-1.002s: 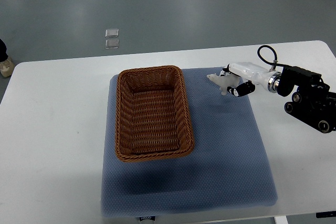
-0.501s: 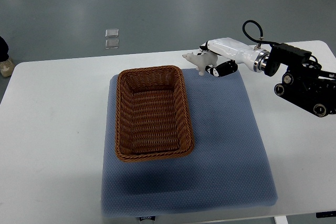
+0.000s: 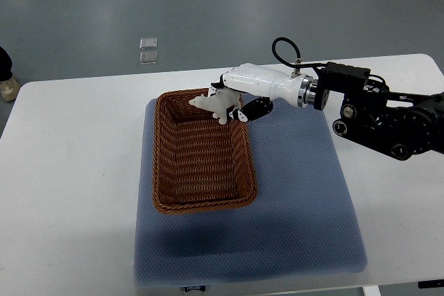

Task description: Place white bear in brown basket with right hand

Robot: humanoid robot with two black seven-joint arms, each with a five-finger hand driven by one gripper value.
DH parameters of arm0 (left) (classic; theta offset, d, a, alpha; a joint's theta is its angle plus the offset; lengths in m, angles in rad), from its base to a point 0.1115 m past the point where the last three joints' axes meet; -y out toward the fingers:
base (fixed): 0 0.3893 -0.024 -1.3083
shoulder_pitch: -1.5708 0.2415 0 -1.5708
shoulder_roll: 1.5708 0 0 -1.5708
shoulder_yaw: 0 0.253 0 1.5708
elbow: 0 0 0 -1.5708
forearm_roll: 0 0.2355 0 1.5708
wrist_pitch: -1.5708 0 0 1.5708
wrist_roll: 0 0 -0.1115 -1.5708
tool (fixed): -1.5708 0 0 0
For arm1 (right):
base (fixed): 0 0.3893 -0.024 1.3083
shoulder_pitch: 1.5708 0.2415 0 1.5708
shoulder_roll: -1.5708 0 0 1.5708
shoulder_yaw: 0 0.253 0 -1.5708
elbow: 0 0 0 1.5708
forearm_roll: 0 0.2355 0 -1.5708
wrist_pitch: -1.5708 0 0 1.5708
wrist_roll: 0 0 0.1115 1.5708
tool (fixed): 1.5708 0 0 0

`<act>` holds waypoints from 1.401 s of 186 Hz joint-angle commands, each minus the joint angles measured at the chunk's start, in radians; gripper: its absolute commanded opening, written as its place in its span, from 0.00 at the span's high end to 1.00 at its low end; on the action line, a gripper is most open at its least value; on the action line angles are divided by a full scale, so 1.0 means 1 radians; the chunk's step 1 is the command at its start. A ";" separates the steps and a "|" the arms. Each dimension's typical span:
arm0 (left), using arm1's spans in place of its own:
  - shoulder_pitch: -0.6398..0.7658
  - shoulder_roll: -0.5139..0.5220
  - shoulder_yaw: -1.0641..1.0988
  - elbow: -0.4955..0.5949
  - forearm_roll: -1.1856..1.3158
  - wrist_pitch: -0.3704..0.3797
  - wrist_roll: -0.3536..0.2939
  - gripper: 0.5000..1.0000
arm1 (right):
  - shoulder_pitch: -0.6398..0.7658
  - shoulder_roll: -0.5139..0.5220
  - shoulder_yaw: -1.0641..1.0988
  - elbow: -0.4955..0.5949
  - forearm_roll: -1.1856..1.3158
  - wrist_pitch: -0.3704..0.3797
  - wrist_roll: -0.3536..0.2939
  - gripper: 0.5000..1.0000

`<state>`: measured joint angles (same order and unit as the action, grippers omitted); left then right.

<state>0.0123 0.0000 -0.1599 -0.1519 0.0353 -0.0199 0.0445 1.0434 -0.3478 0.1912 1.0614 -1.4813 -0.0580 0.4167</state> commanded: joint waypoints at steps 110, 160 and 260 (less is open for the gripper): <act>0.000 0.000 -0.001 0.000 0.000 0.000 0.000 0.00 | -0.042 0.026 -0.030 -0.006 -0.001 -0.046 0.108 0.21; 0.000 0.000 -0.001 0.000 0.000 0.000 0.000 0.00 | -0.103 0.009 0.077 -0.081 0.018 -0.098 0.100 0.20; 0.000 0.000 0.000 0.000 0.000 0.000 0.000 0.00 | -0.215 -0.014 0.301 -0.285 0.697 -0.094 0.019 0.18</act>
<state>0.0123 0.0000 -0.1599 -0.1519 0.0353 -0.0199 0.0445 0.8288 -0.3559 0.4927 0.8012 -0.9901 -0.1509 0.4677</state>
